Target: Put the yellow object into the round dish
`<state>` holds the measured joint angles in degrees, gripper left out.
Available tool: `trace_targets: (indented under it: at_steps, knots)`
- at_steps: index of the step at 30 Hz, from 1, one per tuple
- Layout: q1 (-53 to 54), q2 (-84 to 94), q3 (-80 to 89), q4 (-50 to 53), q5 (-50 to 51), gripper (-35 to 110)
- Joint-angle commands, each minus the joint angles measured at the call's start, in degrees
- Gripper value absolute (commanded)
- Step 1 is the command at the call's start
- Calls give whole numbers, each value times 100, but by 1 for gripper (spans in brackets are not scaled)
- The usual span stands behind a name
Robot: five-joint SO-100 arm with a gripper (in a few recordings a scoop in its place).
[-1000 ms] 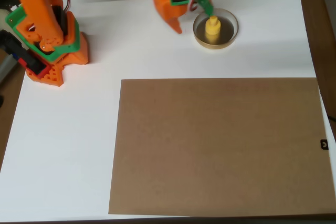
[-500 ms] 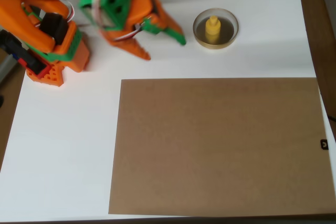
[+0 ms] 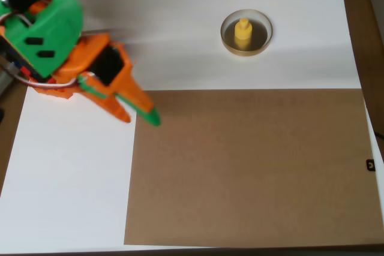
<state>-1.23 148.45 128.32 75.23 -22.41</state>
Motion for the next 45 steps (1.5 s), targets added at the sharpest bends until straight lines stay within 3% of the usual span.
trace_targets:
  at_steps: [1, 12, 21, 39, 45]
  knots:
    - [404, 624, 264, -193, 53, 21]
    - [1837, 1837, 1477, -1143, 642, 20]
    - [2127, 3006, 2795, -1529, 1415, 21]
    - [2566, 3867, 3814, -1433, 1406, 19]
    - [2531, 3867, 3929, -1512, 1521, 12]
